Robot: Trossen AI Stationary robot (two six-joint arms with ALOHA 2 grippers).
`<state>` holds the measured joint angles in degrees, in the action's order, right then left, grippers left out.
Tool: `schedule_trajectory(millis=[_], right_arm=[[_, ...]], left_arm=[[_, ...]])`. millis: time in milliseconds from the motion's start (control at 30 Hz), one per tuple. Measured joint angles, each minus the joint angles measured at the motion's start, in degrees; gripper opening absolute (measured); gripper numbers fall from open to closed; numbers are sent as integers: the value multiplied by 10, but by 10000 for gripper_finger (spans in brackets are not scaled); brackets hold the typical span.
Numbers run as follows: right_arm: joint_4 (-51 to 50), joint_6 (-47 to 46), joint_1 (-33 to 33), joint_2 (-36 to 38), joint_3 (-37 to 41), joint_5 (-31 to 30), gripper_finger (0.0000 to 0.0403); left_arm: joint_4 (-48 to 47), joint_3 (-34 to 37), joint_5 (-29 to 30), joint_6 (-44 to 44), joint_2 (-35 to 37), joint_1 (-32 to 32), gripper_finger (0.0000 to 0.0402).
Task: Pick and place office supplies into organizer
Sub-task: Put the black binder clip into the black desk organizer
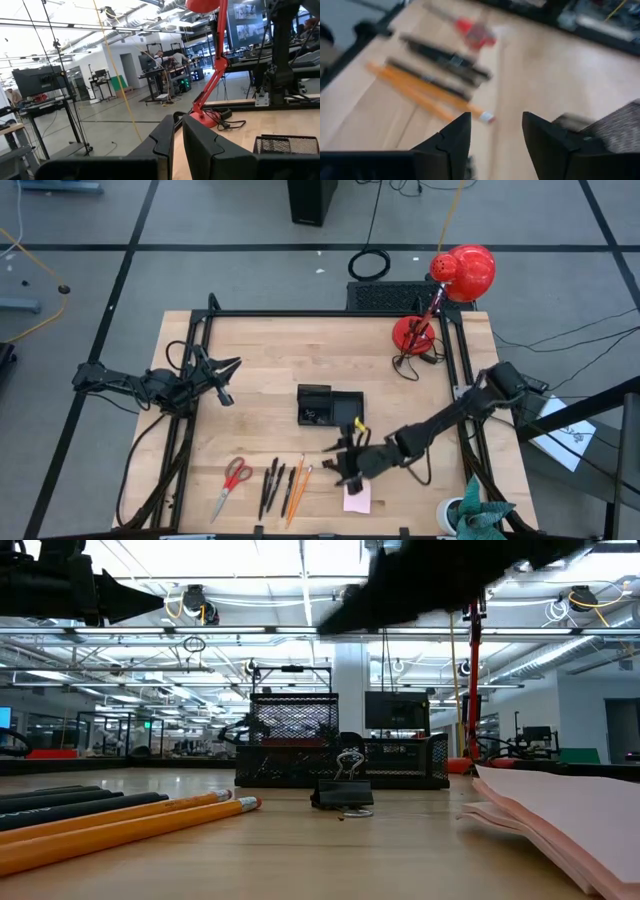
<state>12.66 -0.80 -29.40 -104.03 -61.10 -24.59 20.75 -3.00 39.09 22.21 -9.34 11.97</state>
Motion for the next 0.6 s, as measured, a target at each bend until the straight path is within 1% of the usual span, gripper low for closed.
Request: schedule_trajectory(millis=[167, 300, 367, 467, 600], right_arm=[[7, 23, -2, -49, 1, 39, 172], [10, 30, 15, -66, 1, 97, 172], [7, 23, 24, -68, 1, 111, 172], [9, 13, 33, -67, 5, 116, 173], [25, 12, 39, -67, 33, 114, 166]], left_arm=[[1, 0, 0, 0, 0, 0, 47], [1, 0, 0, 2, 0, 0, 47], [2, 0, 0, 9, 0, 0, 47], [3, 0, 0, 15, 0, 0, 47], [3, 0, 0, 15, 0, 0, 47]])
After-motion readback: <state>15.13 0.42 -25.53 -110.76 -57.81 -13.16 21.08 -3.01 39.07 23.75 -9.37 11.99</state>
